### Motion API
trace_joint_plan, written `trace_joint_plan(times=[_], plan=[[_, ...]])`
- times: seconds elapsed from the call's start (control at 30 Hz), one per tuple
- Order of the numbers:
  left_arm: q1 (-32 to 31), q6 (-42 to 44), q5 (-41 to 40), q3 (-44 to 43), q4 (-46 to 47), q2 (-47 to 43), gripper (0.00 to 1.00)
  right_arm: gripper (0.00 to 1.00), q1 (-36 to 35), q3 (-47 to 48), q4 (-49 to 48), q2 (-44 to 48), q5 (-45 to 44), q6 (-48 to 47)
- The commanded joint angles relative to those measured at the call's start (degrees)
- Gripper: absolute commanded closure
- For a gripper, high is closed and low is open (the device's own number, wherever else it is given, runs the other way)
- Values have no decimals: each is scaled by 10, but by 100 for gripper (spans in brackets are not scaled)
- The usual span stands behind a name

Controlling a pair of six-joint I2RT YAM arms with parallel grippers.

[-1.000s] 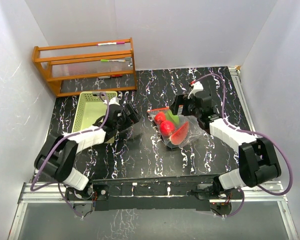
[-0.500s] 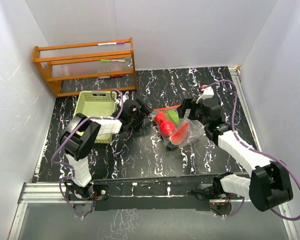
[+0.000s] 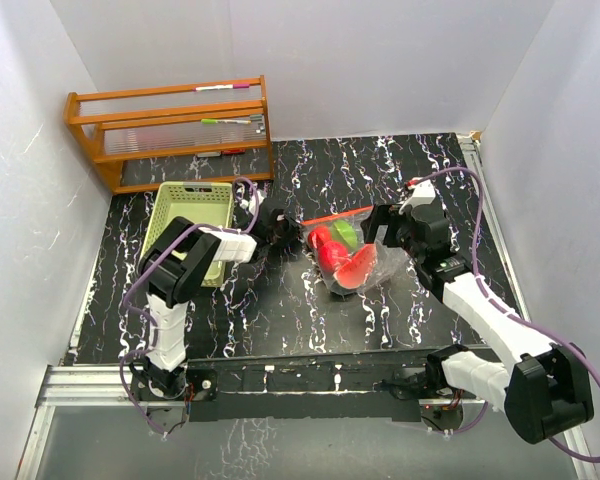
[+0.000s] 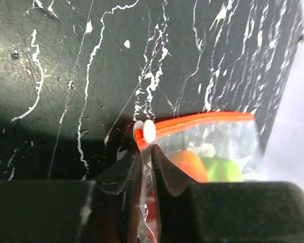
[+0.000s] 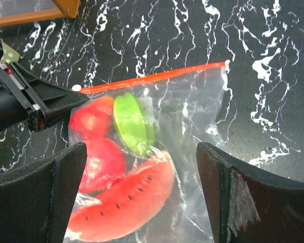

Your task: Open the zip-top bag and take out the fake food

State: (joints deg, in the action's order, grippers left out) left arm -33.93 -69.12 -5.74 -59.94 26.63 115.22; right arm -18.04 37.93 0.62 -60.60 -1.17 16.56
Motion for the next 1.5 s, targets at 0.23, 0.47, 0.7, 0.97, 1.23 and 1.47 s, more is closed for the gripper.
trace_joint_plan(times=[0.23, 0.47, 0.7, 0.97, 1.23, 1.47], plan=[[-3, 190, 56, -23, 53, -50, 100, 7, 0, -23, -7, 20, -4, 2], [-2, 397, 175, -41, 62, -129, 100, 8, 0, -25, -10, 34, 7, 7], [2, 526, 279, -55, 13, -211, 100, 8, -1, -10, -16, 50, 52, 5], [15, 550, 391, -84, 1, -244, 100, 8, 0, 9, -22, 68, 93, 11], [15, 505, 520, 5, 60, -273, 100, 40, 0, 47, -49, 82, 308, -55], [15, 554, 625, 20, 8, -320, 100, 42, -1, 98, -31, 46, 428, -89]])
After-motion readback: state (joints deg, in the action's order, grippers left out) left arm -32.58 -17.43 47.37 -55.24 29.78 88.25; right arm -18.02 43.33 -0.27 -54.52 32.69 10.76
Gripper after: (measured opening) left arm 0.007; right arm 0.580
